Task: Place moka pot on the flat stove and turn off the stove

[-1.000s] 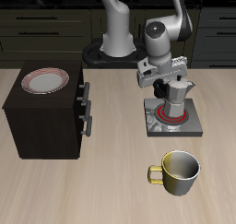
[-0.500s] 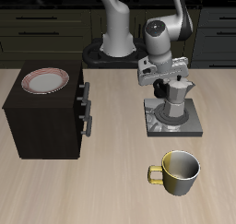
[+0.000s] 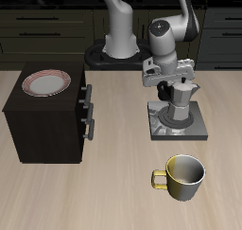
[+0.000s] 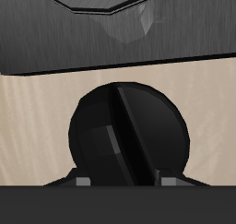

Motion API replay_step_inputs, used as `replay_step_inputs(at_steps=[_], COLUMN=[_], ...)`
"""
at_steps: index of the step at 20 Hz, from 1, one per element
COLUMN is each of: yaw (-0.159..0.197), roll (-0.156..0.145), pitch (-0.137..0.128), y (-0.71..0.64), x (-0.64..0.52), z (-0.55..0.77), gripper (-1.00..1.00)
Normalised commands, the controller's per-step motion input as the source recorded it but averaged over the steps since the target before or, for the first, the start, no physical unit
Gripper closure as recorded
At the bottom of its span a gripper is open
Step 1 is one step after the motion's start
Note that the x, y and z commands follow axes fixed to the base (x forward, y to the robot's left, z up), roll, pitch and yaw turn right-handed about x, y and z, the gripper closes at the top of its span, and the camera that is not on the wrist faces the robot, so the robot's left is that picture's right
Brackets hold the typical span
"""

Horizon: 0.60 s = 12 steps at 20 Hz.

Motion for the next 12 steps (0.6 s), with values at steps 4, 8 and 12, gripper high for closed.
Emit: replay_step_inputs(at_steps=[4, 8, 12], yaw=[-0.035, -0.046, -0.060], roll=[-0.005, 0.000, -0.007], pitch=[-0.010, -0.007, 0.006], y=[0.02, 0.02, -0.01], x=[0.00, 0.01, 0.02], z=[0.06, 0.09, 0.02], gripper=[1.00, 1.00, 1.00])
